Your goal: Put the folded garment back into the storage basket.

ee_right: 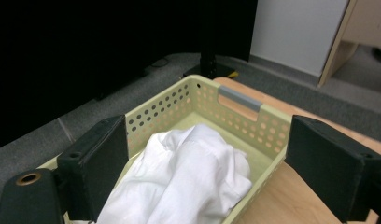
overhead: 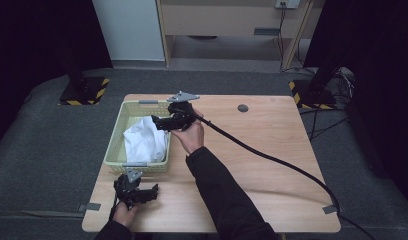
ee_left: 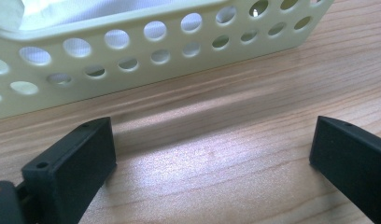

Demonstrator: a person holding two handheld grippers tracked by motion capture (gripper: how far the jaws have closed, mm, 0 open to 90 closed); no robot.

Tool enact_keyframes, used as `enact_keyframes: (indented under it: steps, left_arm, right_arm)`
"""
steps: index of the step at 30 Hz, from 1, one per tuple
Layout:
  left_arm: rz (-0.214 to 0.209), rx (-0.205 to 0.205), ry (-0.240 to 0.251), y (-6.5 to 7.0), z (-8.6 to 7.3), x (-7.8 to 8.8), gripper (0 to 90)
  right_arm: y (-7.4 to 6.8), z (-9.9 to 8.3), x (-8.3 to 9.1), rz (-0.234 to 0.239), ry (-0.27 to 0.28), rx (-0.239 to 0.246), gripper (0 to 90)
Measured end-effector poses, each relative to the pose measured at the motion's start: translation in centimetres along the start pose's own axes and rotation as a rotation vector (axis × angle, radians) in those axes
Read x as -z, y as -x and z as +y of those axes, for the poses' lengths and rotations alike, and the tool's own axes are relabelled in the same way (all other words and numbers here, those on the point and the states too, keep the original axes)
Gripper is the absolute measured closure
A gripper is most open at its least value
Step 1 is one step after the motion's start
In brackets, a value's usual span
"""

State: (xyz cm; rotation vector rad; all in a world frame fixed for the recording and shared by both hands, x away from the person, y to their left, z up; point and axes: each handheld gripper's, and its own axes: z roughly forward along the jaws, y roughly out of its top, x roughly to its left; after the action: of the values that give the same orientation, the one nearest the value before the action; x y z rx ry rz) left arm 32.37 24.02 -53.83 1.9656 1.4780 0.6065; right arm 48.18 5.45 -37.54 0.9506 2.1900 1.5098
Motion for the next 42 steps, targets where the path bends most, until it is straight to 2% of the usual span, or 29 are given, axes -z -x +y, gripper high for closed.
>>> enact_keyframes:
  steps: [5, 9, 15, 20, 24, 31, 38, 42]
  left_arm:
    - [0.0, 0.0, 0.0, 0.0, 0.0, 0.0, 0.0]
    - [0.0, 0.0, 0.0, 0.0, 0.0, 0.0, 0.0]
    - [0.0, 0.0, 0.0, 0.0, 0.0, 0.0, 0.0]
    - [0.0, 0.0, 0.0, 0.0, 0.0, 0.0, 0.0]
    - [0.0, 0.0, 0.0, 0.0, 0.0, 0.0, 0.0]
    - [0.0, 0.0, 0.0, 0.0, 0.0, 0.0, 0.0]
    - [0.0, 0.0, 0.0, 0.0, 0.0, 0.0, 0.0]
    - [0.0, 0.0, 0.0, 0.0, 0.0, 0.0, 0.0]
  right_arm:
    - [-0.4, 0.3, 0.8, 0.019, 0.027, 0.017, 12.4]
    - [-0.5, 0.5, 1.3, 0.017, 0.04, 0.02, 11.4]
    - [-0.6, 0.4, 1.8, 0.018, 0.028, 0.038, 9.7]
    - [-0.3, 0.2, 2.9, 0.019, 0.039, 0.036, 8.9]
    - [-0.1, -0.1, 4.1, 0.006, 0.053, 0.043, 8.3]
    - [0.3, -0.7, 5.8, -0.039, 0.07, 0.091, 6.7]
    - [0.9, -1.2, 6.9, -0.048, 0.047, 0.11, 5.1]
    - [1.4, -1.6, 7.6, -0.062, 0.044, 0.102, 5.0]
